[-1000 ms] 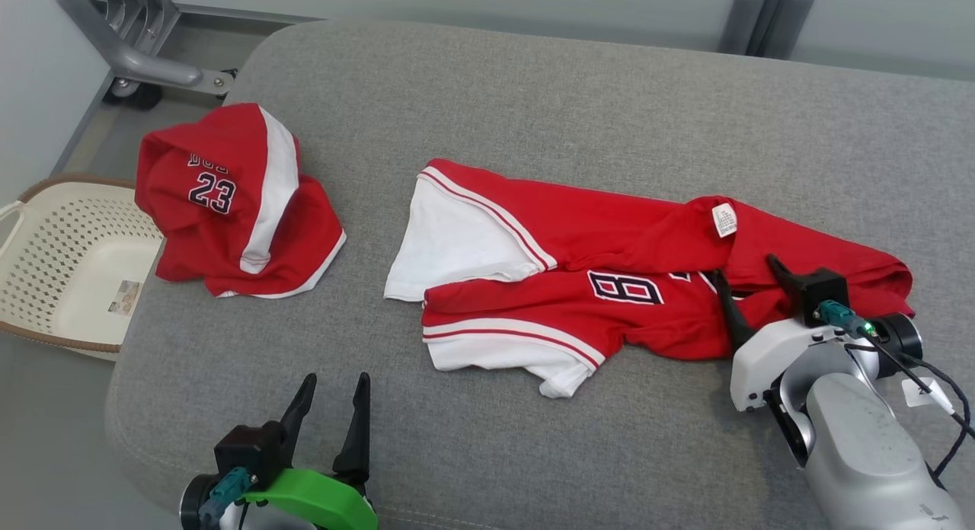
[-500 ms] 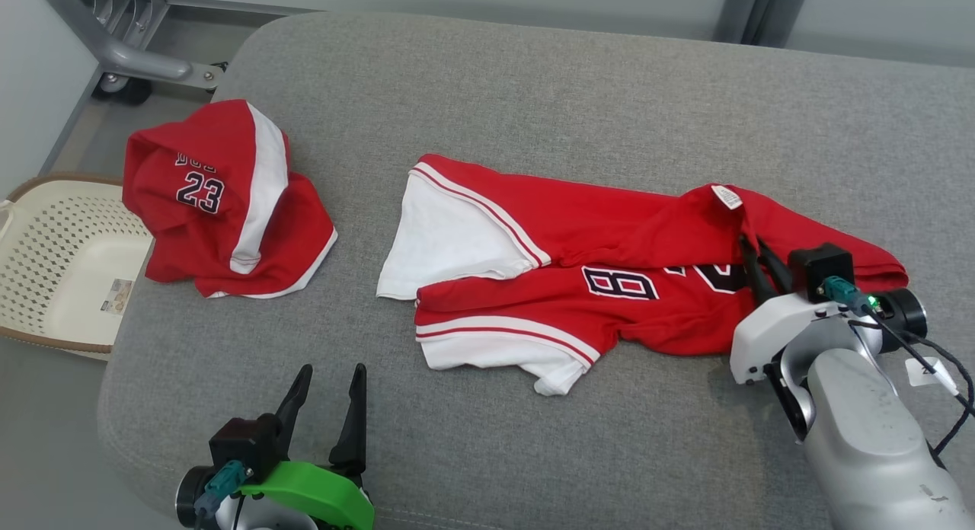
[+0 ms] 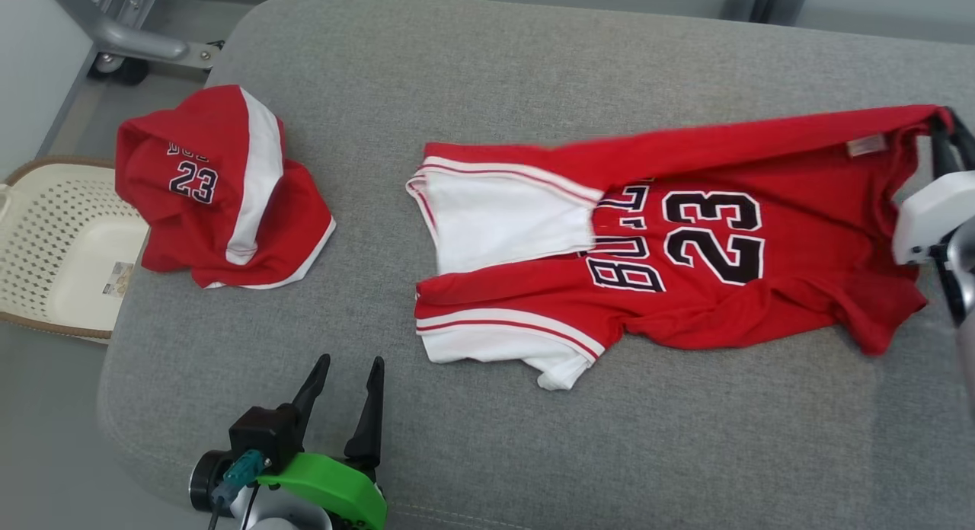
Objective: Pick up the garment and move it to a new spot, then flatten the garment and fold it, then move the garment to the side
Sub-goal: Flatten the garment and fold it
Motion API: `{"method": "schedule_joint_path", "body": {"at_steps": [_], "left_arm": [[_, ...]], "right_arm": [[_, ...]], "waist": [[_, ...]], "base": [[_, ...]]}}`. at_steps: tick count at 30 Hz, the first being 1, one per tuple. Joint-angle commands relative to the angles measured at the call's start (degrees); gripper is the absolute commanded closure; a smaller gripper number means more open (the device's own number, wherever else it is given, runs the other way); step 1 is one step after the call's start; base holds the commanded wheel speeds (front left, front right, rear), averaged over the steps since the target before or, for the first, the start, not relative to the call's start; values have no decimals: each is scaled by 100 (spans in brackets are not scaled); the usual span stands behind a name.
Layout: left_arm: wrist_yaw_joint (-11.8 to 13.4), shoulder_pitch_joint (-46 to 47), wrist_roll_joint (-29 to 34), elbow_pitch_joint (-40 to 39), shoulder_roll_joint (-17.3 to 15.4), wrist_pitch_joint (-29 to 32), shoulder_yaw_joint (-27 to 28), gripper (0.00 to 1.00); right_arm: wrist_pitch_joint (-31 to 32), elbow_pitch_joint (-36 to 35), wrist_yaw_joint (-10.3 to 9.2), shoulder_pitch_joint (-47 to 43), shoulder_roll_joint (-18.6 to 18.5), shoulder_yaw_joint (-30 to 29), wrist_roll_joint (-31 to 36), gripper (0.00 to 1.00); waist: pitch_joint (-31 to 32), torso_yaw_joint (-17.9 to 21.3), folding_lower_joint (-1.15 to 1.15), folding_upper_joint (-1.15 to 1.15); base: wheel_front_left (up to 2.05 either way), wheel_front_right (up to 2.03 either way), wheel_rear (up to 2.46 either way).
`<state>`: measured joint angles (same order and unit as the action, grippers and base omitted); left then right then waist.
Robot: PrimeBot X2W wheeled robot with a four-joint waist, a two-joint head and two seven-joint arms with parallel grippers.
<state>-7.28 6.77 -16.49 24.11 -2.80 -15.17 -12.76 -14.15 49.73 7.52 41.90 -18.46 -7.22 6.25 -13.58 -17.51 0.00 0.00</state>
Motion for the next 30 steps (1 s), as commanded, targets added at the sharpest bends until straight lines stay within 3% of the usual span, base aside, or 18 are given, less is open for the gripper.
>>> {"method": "schedule_joint_path", "body": {"at_steps": [1, 8, 13, 18, 25, 30], "left_arm": [[-15, 54, 12, 25, -19, 5, -40, 0], [-25, 27, -34, 91, -19, 5, -58, 0], [-23, -75, -38, 91, -20, 5, 61, 0], [-25, -147, -47, 79, -16, 5, 106, 0], [-26, -271, -49, 124, -18, 5, 197, 0], [-27, -398, -53, 128, -18, 5, 282, 0]], "right_arm": [[156, 219, -6, 155, -181, -302, 217, 0], [232, 346, -6, 258, -302, -1684, 1055, 0], [66, 328, -5, 190, 18, -1881, 1371, 0], [-98, 351, -6, 111, 514, -1281, 1199, 0], [-104, -344, -6, -680, 1066, 276, 83, 0], [-105, -761, -7, -1412, 1199, 1132, -657, 0]], "waist": [[-67, -136, 0, 0], [-31, -299, 0, 0], [96, -220, 0, 0], [280, -12, 0, 0], [603, 287, 0, 0], [794, 531, 0, 0]], "base": [[0, 0, 0], [0, 0, 0], [0, 0, 0], [0, 0, 0], [0, 0, 0], [0, 0, 0]]}}
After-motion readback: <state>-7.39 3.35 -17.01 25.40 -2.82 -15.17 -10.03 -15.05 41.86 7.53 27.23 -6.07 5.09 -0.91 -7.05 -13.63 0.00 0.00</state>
